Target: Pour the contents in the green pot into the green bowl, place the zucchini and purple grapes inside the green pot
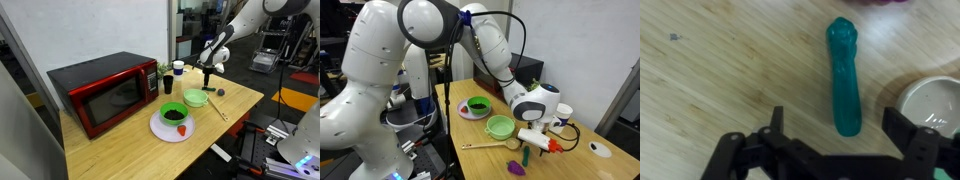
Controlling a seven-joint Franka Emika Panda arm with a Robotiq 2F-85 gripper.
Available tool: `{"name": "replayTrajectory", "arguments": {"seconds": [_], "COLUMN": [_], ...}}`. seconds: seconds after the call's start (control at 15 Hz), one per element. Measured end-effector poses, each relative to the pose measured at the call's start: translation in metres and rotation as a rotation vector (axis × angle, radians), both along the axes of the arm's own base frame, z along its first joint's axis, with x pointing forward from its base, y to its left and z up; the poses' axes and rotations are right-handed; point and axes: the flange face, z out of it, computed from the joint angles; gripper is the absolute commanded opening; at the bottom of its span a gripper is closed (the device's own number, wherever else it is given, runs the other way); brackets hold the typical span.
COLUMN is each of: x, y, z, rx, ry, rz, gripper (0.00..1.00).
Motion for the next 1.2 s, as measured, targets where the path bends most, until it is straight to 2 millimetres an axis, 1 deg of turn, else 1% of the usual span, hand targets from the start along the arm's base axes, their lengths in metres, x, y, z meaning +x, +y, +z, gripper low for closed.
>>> {"name": "replayTrajectory", "arguments": {"seconds": [0.07, 0.13, 0.2, 0.87, 0.93, 1.07, 1.2], "x": [0.0, 0.0, 0.0, -0.001, 0.0, 0.003, 0.011], "y": [0.002, 0.004, 0.006, 0.008, 0.008, 0.009, 0.014], "z": [-0.002, -0.005, -0.007, -0.009, -0.008, -0.004, 0.008], "rx": [0.004, 0.007, 0.011, 0.01, 0.006, -0.009, -0.036], "ry": [0.003, 0.006, 0.009, 0.012, 0.012, 0.003, -0.016], "rz": [0.004, 0.007, 0.01, 0.014, 0.014, 0.014, 0.016], "gripper": [1.0, 0.75, 0.74, 0.04, 0.06, 0.07, 0.07]}}
